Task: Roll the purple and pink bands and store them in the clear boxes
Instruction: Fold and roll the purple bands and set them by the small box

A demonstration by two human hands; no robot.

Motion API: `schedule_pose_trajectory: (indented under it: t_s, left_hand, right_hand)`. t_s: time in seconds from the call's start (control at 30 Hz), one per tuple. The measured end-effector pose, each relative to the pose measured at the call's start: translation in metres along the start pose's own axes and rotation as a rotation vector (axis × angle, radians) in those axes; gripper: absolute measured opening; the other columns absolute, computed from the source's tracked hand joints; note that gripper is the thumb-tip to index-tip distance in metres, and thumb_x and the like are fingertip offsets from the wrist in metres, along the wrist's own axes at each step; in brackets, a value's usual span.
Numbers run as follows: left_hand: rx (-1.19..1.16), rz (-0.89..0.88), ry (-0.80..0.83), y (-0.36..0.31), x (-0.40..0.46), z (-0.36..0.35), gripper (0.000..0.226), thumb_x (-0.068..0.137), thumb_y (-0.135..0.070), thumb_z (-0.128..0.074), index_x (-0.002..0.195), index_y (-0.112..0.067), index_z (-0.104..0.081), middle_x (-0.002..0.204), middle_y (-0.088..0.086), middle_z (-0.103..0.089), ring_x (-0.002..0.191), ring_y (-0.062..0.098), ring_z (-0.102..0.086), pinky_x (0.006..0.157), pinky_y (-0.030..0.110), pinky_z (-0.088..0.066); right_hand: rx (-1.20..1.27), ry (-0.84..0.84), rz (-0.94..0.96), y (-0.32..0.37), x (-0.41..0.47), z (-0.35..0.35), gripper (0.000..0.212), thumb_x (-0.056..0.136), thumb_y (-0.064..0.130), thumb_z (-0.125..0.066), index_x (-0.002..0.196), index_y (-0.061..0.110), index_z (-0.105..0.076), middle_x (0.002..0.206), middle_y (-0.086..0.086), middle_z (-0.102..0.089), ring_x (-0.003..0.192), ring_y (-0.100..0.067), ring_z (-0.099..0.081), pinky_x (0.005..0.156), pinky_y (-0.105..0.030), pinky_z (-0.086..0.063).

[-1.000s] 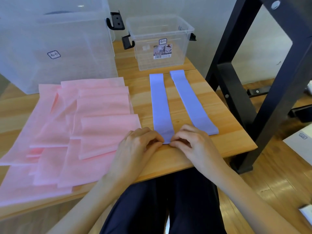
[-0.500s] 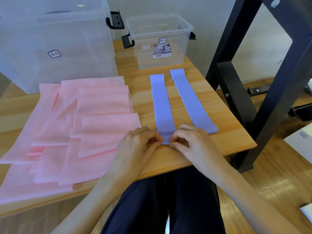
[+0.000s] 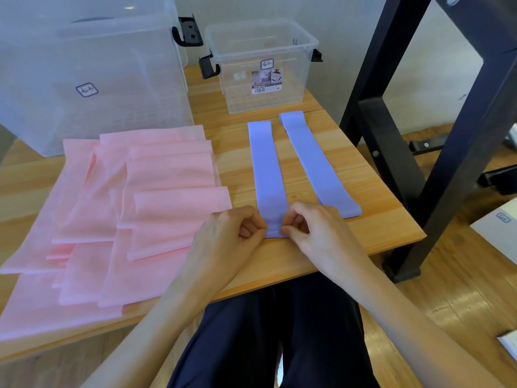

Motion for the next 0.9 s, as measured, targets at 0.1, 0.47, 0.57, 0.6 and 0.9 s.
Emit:
schedule_pose_trajectory:
  t_s: [0.1, 0.47, 0.57, 0.6, 0.9]
  left_hand:
    - [0.072, -0.005, -0.03, -0.005, 0.002, 0.002, 0.012, 0.077, -0.019, -0.069, 0.073, -0.029, -0.067, 0.066, -0.017, -0.063, 0.069, 0.001, -0.06, 0.071, 0.034, -0.055]
    - [0.337, -0.487, -0.183, -0.019, -0.015, 0.0, 0.016, 0.087, -0.018, -0.058, 0.091, -0.022, -0.073, 0.089, -0.01, -0.065, 0.078, 0.012, -0.054, 0.07, 0.02, -0.037]
    - [0.306, -0.469, -0.159, -0.014, -0.018, 0.0, 0.017, 0.089, -0.028, -0.059, 0.095, -0.025, -0.074, 0.092, -0.012, -0.063, 0.079, 0.009, -0.054, 0.07, 0.019, -0.039]
    - [0.29, -0.446, -0.147, -0.013, -0.016, 0.0, 0.013, 0.089, -0.029, -0.063, 0.095, -0.026, -0.074, 0.092, -0.013, -0.063, 0.079, 0.009, -0.054, 0.07, 0.02, -0.04]
    - [0.125, -0.193, -0.007, -0.007, -0.009, 0.0, 0.014, 0.087, -0.024, -0.071, 0.087, -0.037, -0.066, 0.083, -0.021, -0.064, 0.078, 0.005, -0.062, 0.068, 0.027, -0.052]
  right_hand:
    - [-0.031, -0.002, -0.01, 0.001, 0.001, -0.002, 0.006, 0.09, 0.018, -0.069, 0.087, 0.016, -0.065, 0.078, 0.011, -0.057, 0.078, -0.011, -0.056, 0.074, -0.033, -0.05]
    - [-0.124, -0.172, 0.324, 0.008, -0.022, -0.012, 0.006, 0.09, 0.005, -0.066, 0.094, 0.008, -0.069, 0.091, -0.001, -0.057, 0.086, -0.02, -0.057, 0.075, -0.027, -0.045]
    - [-0.072, -0.194, 0.295, 0.002, -0.023, -0.011, 0.009, 0.089, 0.014, -0.069, 0.094, 0.007, -0.072, 0.09, -0.001, -0.057, 0.086, -0.02, -0.058, 0.074, -0.028, -0.047]
    - [-0.052, -0.207, 0.284, 0.002, -0.021, -0.01, 0.011, 0.089, 0.015, -0.068, 0.092, 0.006, -0.073, 0.089, -0.001, -0.057, 0.085, -0.02, -0.058, 0.074, -0.027, -0.046]
    - [0.081, -0.068, 0.117, -0.005, -0.013, -0.008, 0.005, 0.092, 0.015, -0.068, 0.087, 0.012, -0.069, 0.085, 0.005, -0.057, 0.084, -0.01, -0.053, 0.075, -0.016, -0.04]
Point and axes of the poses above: each hand's wrist, its own x-axis towards the middle knuckle, its own z-axis out of the back of the hand, y = z × x, the point moved 8 cm from there along x, towards the middle knuckle
